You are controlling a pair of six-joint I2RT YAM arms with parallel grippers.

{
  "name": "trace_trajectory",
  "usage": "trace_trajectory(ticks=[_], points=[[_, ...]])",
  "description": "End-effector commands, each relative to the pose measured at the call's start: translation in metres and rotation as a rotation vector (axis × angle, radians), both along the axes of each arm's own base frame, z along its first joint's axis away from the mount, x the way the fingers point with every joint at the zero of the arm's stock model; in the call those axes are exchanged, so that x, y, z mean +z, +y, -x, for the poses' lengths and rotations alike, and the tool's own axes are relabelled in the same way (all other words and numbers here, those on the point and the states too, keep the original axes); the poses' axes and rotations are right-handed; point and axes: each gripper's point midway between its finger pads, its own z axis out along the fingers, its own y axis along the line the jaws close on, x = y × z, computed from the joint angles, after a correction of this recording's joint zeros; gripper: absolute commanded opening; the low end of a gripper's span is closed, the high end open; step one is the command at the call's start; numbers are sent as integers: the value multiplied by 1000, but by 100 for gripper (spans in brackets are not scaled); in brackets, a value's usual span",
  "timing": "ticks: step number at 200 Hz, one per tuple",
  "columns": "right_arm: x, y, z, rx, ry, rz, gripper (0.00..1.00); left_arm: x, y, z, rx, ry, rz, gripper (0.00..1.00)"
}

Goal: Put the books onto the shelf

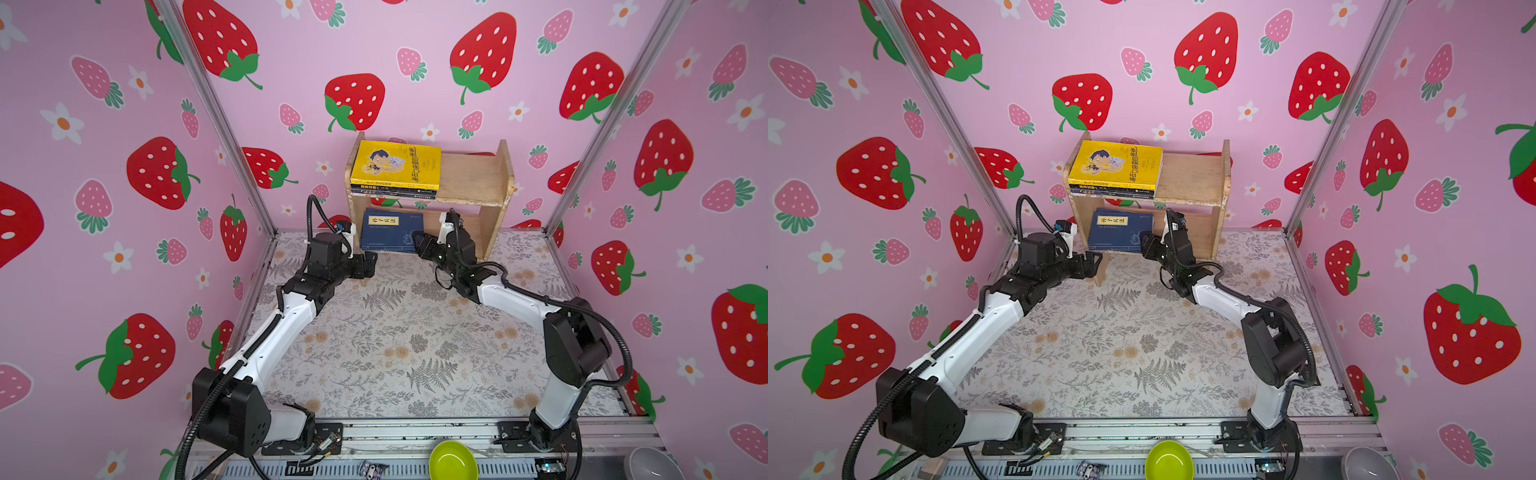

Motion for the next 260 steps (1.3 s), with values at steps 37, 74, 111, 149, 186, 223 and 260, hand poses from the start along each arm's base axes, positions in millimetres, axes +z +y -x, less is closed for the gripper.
trace_trajectory(ticks=[37,74,111,149,186,223,260], points=[[6,3,4,18,13,20,46,4,11,-20,28,-62,-119,84],[11,10,5,45,7,8,47,5,23,-35,119,-84,-141,83],[14,17,6,65,3,-1,47,16,31,-47,189,-129,-91,81],[19,29,8,102,-11,-15,48,18,36,-52,227,-135,-51,81],[22,36,6,112,-24,-19,49,17,40,-54,243,-133,-27,81],[24,42,4,123,-26,-27,49,16,40,-58,246,-129,-10,81],[28,49,8,139,-31,-30,51,16,42,-60,257,-132,8,81]])
